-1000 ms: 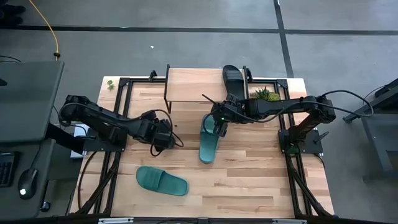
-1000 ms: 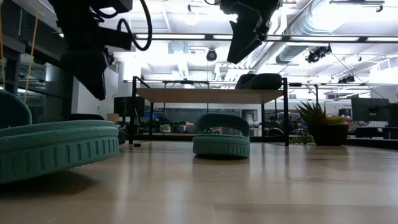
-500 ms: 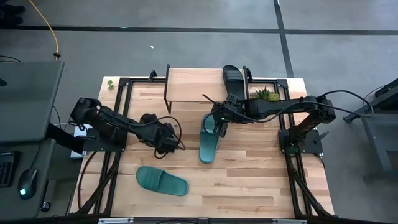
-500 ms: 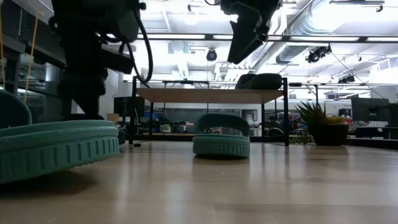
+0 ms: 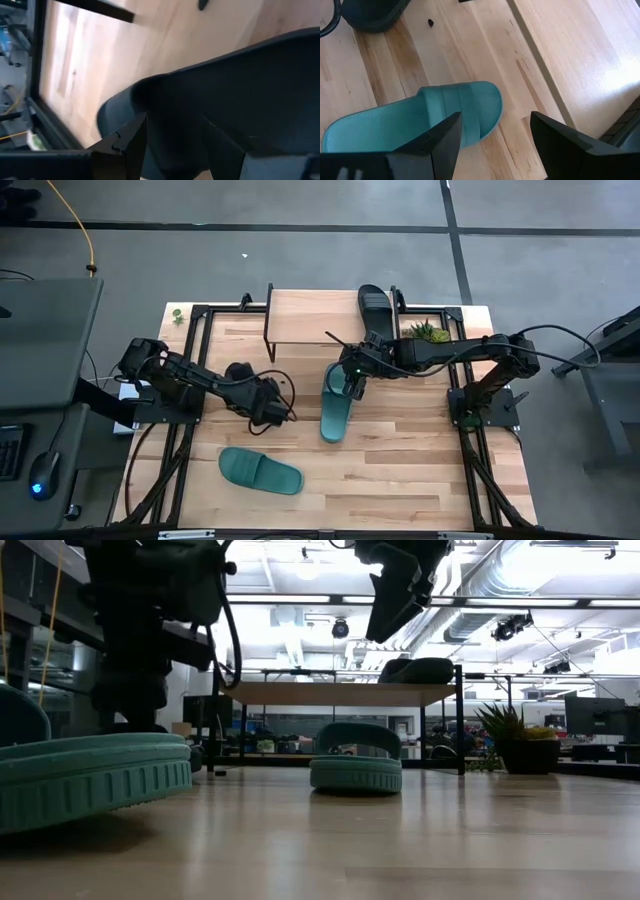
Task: Pick and place slides into the shelf
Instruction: Put the black slide on the shelf
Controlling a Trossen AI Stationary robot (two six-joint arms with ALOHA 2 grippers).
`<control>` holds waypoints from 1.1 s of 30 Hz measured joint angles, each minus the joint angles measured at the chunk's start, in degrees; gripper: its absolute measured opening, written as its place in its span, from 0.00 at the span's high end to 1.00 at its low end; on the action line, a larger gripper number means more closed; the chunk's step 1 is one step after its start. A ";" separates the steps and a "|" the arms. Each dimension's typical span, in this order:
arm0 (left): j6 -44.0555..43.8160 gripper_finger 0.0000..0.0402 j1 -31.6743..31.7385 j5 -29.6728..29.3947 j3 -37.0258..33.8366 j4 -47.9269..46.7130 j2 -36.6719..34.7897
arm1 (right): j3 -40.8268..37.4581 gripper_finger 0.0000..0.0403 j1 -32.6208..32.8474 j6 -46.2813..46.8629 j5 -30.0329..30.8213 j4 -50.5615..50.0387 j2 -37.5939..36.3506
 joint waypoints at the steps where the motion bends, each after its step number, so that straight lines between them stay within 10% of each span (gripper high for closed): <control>1: -0.30 0.59 0.00 -0.19 0.00 -0.68 0.00 | 0.00 0.44 0.00 0.00 -0.01 0.00 0.00; 33: -1.46 0.59 6.82 -1.89 -4.20 -2.49 2.91 | 0.00 0.44 0.02 0.00 0.04 -0.15 0.00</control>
